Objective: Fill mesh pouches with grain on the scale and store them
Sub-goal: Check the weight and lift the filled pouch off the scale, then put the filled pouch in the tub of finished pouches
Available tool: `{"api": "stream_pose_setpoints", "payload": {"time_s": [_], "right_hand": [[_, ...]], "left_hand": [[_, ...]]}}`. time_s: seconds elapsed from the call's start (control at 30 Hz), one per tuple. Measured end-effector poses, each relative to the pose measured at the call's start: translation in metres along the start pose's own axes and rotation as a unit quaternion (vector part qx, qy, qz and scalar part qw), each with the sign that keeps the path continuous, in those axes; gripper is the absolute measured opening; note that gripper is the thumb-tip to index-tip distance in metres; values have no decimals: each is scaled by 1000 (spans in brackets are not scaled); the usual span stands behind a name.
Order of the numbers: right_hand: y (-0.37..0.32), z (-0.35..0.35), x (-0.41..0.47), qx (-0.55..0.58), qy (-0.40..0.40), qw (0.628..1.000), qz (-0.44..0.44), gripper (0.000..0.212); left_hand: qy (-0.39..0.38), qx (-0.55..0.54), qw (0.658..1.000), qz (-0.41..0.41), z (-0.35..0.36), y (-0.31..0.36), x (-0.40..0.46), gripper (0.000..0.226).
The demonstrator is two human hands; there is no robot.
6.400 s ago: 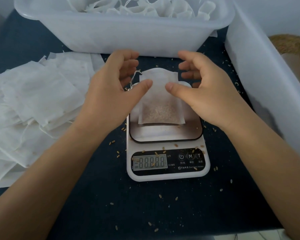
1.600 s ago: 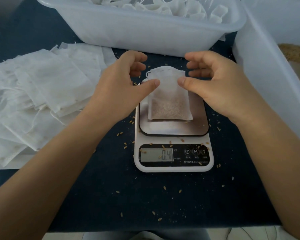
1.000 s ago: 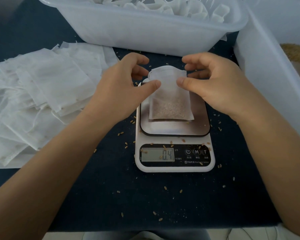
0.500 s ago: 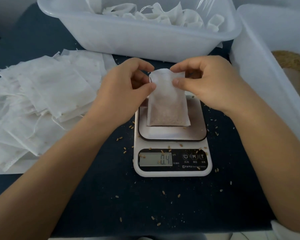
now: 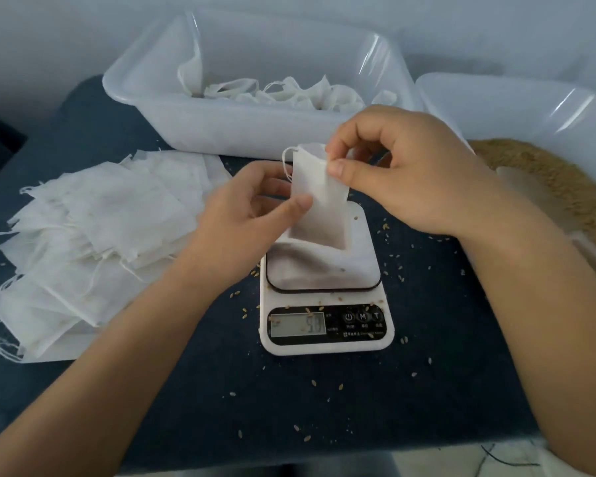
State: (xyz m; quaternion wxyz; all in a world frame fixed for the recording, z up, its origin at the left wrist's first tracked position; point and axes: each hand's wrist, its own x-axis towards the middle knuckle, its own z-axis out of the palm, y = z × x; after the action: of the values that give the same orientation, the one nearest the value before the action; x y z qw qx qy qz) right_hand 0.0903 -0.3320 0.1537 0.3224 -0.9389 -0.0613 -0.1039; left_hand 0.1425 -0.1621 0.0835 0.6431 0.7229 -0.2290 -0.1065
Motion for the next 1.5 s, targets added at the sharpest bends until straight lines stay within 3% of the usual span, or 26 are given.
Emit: {"api": "stream_pose_setpoints", "payload": {"time_s": [0.17, 0.23, 0.33, 0.43, 0.57, 0.67, 0.83, 1.07, 1.17, 1.23, 1.3, 1.4, 1.5], "right_hand": [[-14, -11, 4, 11, -14, 1000, -5, 15], [-18, -16, 7, 34, -31, 999, 13, 15], [-22, -23, 12, 61, -35, 997, 16, 17], [-23, -30, 15, 94, -23, 995, 21, 19], [-16, -31, 13, 126, 5, 992, 27, 19], [-11, -26, 9, 121, 2, 992, 34, 23], [-8, -20, 3, 102, -17, 993, 48, 25], [-6, -17, 8, -1, -53, 997, 62, 24], [-9, -25, 25, -47, -61, 996, 44, 23], [-15, -36, 44, -52, -63, 996, 35, 22], [-24, -49, 67, -75, -87, 993, 25, 19], [-35, -64, 103, -157, -162, 974, 0, 25], [-39, -67, 142, -198, -164, 966, -17, 13]], "left_hand": [[-70, -6, 998, -6, -6, 4, 4, 43], [-98, -58, 993, -13, -7, 8, 7, 42], [-87, -203, 975, -27, -6, 14, 11, 26], [-53, -242, 969, -21, -8, 23, 14, 26], [19, -170, 985, 18, -10, 36, 10, 28], [29, -89, 995, 33, -11, 37, 6, 32], [42, -113, 993, 18, -11, 40, -1, 34], [34, 9, 999, 11, -17, 37, 7, 23], [-9, -11, 1000, -4, -23, 47, 18, 7], [-22, 42, 999, 12, -27, 53, 34, 21], [13, 105, 994, 35, -31, 64, 52, 11], [46, 118, 990, 56, -39, 78, 80, 16], [59, 131, 987, 69, -50, 87, 107, 19]]}}
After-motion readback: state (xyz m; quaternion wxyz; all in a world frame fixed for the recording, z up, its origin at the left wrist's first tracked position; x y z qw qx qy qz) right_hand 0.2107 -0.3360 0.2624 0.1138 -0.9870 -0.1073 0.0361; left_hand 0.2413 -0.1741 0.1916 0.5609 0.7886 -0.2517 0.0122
